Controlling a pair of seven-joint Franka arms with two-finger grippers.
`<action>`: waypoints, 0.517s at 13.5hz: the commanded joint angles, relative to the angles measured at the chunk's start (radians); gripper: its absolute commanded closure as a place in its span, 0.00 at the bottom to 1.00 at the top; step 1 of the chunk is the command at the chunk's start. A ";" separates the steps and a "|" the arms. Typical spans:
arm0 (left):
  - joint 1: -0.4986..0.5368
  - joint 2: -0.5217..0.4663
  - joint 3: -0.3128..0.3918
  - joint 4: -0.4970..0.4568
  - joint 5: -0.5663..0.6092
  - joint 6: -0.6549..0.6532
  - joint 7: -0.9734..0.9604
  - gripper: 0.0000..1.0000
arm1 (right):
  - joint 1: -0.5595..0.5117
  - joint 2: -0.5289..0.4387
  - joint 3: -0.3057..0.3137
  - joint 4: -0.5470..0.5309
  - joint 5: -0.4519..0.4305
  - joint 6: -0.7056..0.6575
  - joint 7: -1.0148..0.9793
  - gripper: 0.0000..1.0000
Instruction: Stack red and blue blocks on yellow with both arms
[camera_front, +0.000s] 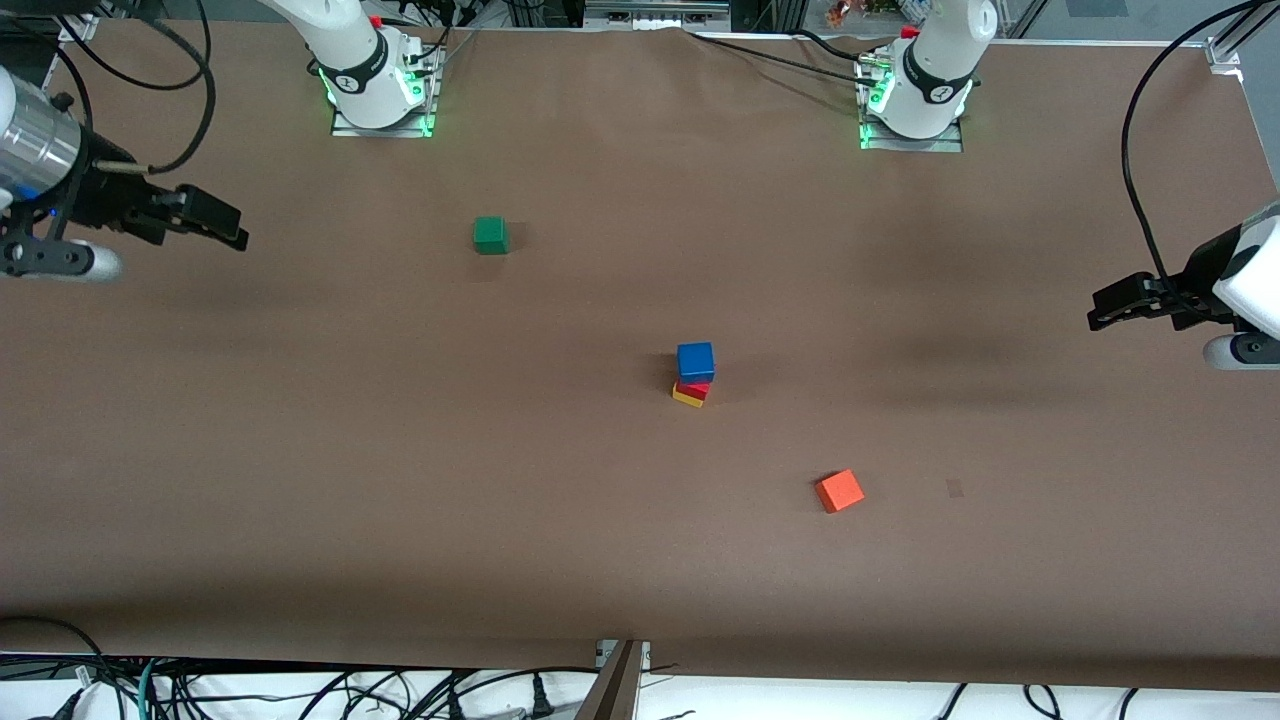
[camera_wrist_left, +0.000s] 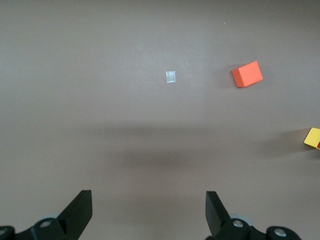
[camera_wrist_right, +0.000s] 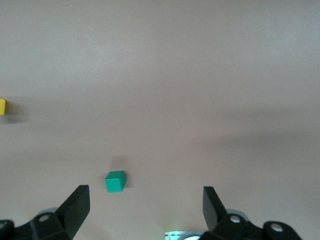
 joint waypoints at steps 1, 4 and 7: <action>0.003 0.007 0.001 0.021 -0.022 -0.004 0.014 0.00 | -0.004 -0.057 0.021 -0.065 -0.059 0.043 -0.073 0.00; 0.003 0.007 0.001 0.021 -0.022 -0.004 0.014 0.00 | -0.005 -0.032 0.015 -0.044 -0.055 0.049 -0.121 0.00; 0.003 0.007 0.001 0.021 -0.022 -0.004 0.014 0.00 | -0.008 -0.019 0.015 -0.010 -0.055 0.046 -0.121 0.00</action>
